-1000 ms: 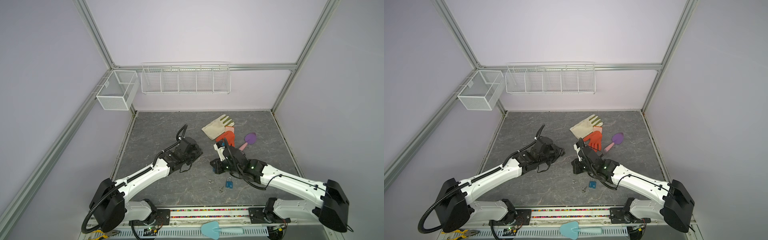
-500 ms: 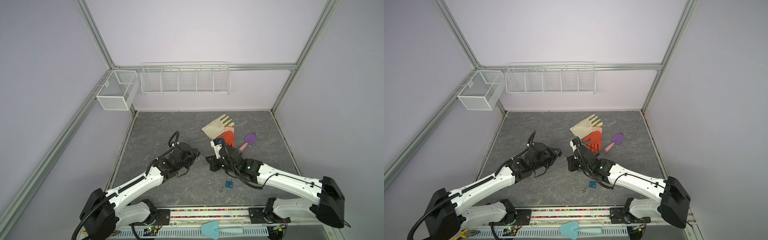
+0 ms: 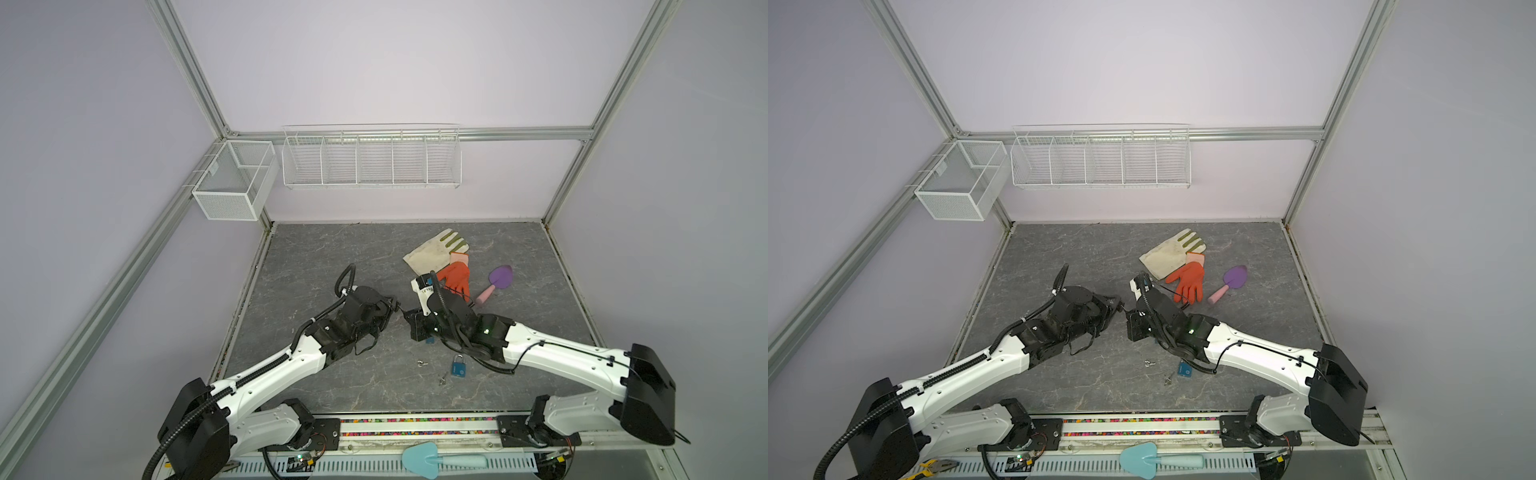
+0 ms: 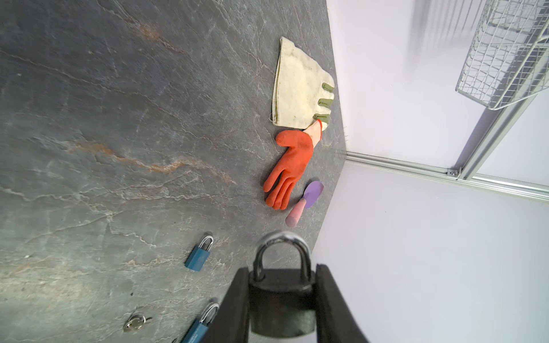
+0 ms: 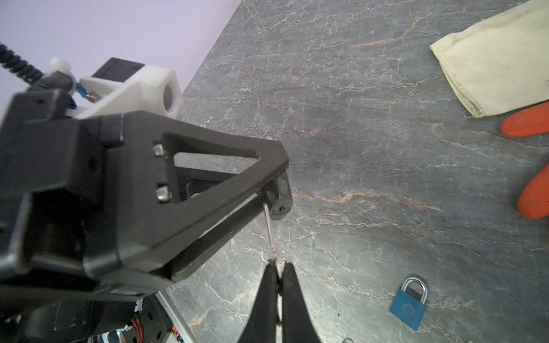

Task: Unlock with the key
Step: 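Lift the padlock with the left gripper toward the key while the right gripper approaches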

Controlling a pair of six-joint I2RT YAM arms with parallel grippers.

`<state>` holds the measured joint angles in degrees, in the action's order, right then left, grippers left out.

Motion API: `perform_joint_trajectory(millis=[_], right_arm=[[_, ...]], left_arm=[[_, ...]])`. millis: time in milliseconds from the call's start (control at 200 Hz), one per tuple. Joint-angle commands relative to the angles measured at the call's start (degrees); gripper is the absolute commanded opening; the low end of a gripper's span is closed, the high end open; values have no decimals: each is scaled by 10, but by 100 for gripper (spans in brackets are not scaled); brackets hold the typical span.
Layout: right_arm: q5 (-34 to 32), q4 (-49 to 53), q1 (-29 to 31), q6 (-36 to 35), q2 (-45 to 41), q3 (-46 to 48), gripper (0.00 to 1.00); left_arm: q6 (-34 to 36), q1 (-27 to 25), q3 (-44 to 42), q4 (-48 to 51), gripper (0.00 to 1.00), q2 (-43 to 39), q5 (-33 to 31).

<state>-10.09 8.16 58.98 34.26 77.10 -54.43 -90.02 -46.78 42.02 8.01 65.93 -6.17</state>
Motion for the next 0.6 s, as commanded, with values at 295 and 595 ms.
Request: perform_joint_trajectory(millis=[295, 595], right_arm=[[-17, 23, 3, -20, 19, -18, 6], [-22, 29, 3, -25, 30, -38, 6]], left_arm=[[-14, -2, -3, -14, 0, -17, -16], [-12, -2, -3, -12, 0, -10, -13]])
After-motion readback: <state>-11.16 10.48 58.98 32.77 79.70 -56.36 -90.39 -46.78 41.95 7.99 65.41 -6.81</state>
